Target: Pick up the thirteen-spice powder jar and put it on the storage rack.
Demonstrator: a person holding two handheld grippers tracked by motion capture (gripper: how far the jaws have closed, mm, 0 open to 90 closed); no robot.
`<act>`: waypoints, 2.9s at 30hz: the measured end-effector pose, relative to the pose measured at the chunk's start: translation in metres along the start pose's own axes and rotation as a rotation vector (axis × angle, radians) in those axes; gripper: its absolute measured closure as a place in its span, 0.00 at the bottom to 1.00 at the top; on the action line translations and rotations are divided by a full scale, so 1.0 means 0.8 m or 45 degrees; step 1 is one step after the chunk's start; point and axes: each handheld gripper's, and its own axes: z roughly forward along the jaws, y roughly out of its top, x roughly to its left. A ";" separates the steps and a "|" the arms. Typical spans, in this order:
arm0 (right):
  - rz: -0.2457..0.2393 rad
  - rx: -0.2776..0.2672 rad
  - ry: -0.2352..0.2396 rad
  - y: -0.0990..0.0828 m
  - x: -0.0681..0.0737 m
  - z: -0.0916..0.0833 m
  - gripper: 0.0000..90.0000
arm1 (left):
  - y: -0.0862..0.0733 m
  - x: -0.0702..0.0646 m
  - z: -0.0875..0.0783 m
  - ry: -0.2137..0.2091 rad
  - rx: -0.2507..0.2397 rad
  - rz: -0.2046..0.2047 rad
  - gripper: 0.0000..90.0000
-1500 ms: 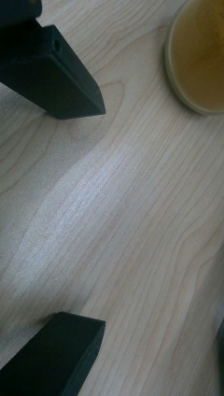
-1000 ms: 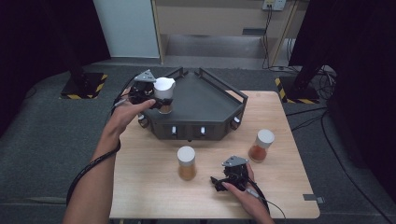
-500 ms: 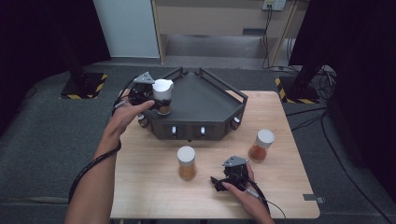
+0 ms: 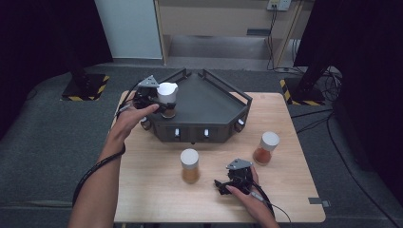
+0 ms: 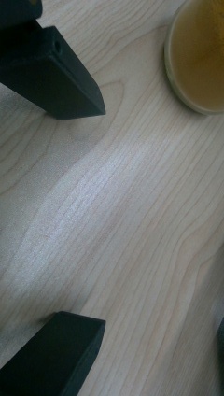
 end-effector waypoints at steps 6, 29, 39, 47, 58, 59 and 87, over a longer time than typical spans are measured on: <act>0.000 0.000 0.000 0.000 0.000 0.000 0.01 | -0.003 0.004 0.000 -0.009 -0.009 -0.024 0.32; 0.000 0.000 0.000 0.000 0.000 0.000 0.01 | 0.009 -0.027 -0.024 0.071 0.060 0.024 0.08; 0.002 0.002 0.000 0.000 0.000 0.000 0.01 | -0.010 -0.061 -0.058 0.152 0.016 -0.008 0.05; -0.002 0.003 -0.001 0.000 0.000 0.000 0.01 | -0.046 -0.087 -0.092 0.212 0.006 -0.046 0.05; -0.002 0.003 -0.001 0.000 0.000 0.000 0.01 | -0.090 -0.117 -0.113 0.258 0.003 -0.087 0.04; -0.002 0.003 -0.001 0.000 0.000 0.000 0.01 | -0.092 -0.119 -0.113 0.259 0.010 -0.087 0.04; -0.002 0.003 -0.001 0.000 0.000 0.000 0.01 | -0.179 -0.205 -0.120 0.346 0.047 -0.216 0.04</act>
